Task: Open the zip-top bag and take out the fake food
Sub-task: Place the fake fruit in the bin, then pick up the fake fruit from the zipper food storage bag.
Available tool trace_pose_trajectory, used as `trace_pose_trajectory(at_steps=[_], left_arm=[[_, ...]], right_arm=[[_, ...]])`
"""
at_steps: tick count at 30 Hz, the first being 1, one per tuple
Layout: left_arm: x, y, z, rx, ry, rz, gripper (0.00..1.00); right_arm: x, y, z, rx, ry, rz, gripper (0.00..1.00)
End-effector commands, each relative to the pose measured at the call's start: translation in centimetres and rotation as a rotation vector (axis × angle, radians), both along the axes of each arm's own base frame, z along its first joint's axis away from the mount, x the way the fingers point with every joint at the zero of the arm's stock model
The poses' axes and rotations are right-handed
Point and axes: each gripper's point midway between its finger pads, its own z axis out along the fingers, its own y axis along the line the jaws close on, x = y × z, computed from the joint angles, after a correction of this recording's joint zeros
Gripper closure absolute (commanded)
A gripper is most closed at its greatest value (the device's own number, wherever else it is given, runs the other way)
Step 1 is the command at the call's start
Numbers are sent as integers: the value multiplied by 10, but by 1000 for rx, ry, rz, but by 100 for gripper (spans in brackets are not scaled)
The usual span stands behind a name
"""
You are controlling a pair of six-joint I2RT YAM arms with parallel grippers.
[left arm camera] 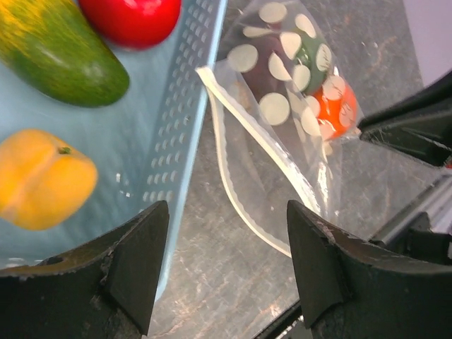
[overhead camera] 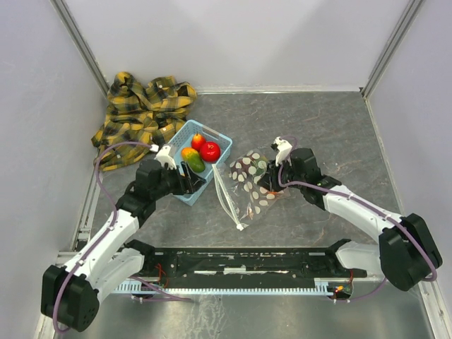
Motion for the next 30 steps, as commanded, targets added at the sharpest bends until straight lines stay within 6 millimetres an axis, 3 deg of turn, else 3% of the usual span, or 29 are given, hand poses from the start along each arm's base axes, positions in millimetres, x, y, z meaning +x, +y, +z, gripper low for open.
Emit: trace_pose_trajectory(at_steps=[1,13,23,30], left_arm=[[-6,-22,18,-146,-26,-83,27],[-18,-42,1,-256,43,-159,35],[-28,-60,-9,-277,77,-204,37],[-35,-76,-18,-272,96,-238,38]], right_arm=[[23,10,32,38,-92,-10,72],[48,10,38,-13,-124,-52,71],[79,-19,29,-98,-99,-174,68],[80,-49,13,-158,-45,-253,68]])
